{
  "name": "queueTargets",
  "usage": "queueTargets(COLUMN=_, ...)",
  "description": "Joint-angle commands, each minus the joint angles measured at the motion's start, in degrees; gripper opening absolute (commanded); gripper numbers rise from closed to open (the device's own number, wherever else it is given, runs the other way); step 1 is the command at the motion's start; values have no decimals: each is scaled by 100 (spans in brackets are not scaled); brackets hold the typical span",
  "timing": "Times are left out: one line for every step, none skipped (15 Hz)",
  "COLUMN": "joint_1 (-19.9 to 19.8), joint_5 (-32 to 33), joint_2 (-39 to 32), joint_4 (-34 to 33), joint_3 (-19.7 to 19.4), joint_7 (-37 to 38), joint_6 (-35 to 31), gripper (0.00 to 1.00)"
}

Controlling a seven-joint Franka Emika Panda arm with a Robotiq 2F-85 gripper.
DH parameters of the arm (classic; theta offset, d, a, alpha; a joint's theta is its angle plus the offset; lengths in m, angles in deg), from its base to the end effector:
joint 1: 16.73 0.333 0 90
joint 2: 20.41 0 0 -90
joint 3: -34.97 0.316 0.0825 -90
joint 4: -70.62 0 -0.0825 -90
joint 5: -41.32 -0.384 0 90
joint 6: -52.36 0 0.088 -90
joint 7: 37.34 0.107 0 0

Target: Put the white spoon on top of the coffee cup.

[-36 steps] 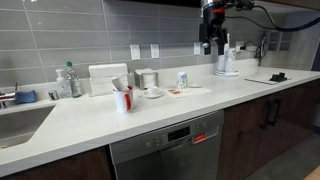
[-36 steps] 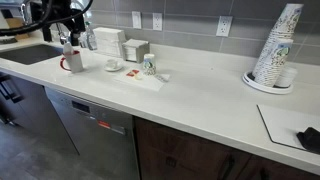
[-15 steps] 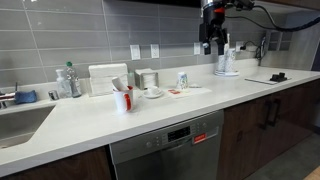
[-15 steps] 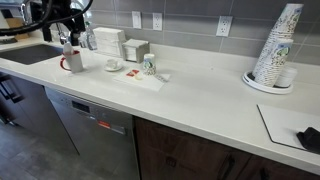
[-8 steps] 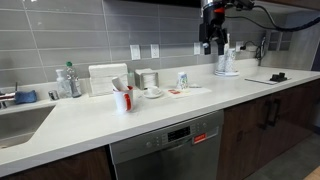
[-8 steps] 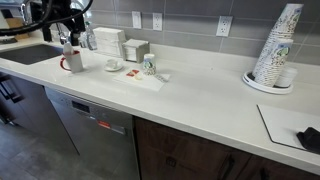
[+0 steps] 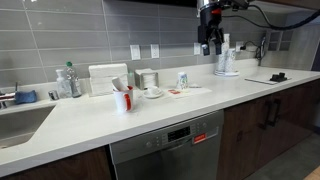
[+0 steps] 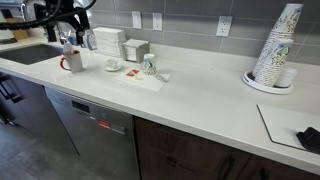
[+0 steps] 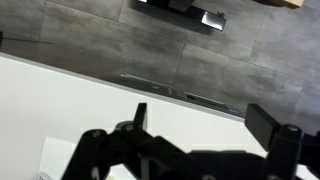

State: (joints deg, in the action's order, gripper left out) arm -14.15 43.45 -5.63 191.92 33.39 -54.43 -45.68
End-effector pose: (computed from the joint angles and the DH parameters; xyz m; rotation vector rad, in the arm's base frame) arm 0.4621 0.0038 0.5107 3.0831 0.5056 -0.2359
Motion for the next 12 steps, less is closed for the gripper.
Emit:
queueTargets(joint_1=37, joint_5=615, joint_2=-617, joint_4=-412, joint_3=119, joint_7=-530, joint_6=-228, gripper=100)
queueTargets(joint_1=51, joint_5=689, joint_2=-761, joint_4=-487, joint_3=125, joint_7=-785, joint_6=-377, gripper=100)
queueTargets(joint_1=50, joint_5=804, joint_2=-897, joint_4=-559, joint_3=147, joint_7=-972, joint_6=-528, gripper=100)
queueTargets(joint_1=50, joint_5=850, joint_2=-1061, joint_4=-622, joint_3=149, joint_7=-1215, joint_6=-778, gripper=100)
queueTargets(joint_1=45, joint_5=835, joint_2=-1229, joint_4=-692, joint_3=156, joint_7=-1381, joint_6=-1070, gripper=100)
queueTargets(joint_1=36, joint_5=709, joint_2=-1385, joint_4=-759, joint_3=150, joint_7=-1586, joint_6=-1312, gripper=100)
queueTargets(joint_1=12, joint_5=619, joint_2=-1579, joint_4=-850, joint_3=149, joint_7=-1733, joint_6=-1489, gripper=100)
queueTargets(joint_1=-21, joint_5=561, joint_2=-1760, joint_4=-943, joint_3=150, joint_7=-1859, joint_6=-1642, gripper=100)
queueTargets(joint_1=-66, joint_5=467, joint_2=-1959, joint_4=-1055, joint_3=146, joint_7=-1965, joint_6=-1720, gripper=100)
queueTargets(joint_1=-116, joint_5=429, joint_2=-2143, joint_4=-1160, joint_3=142, joint_7=-2019, joint_6=-1780, gripper=100)
queueTargets(joint_1=-165, joint_5=351, joint_2=-2307, joint_4=-1257, joint_3=150, joint_7=-2098, joint_6=-1865, gripper=100)
queueTargets(joint_1=-221, joint_5=308, joint_2=-2479, joint_4=-1383, joint_3=154, joint_7=-2123, joint_6=-1873, gripper=100)
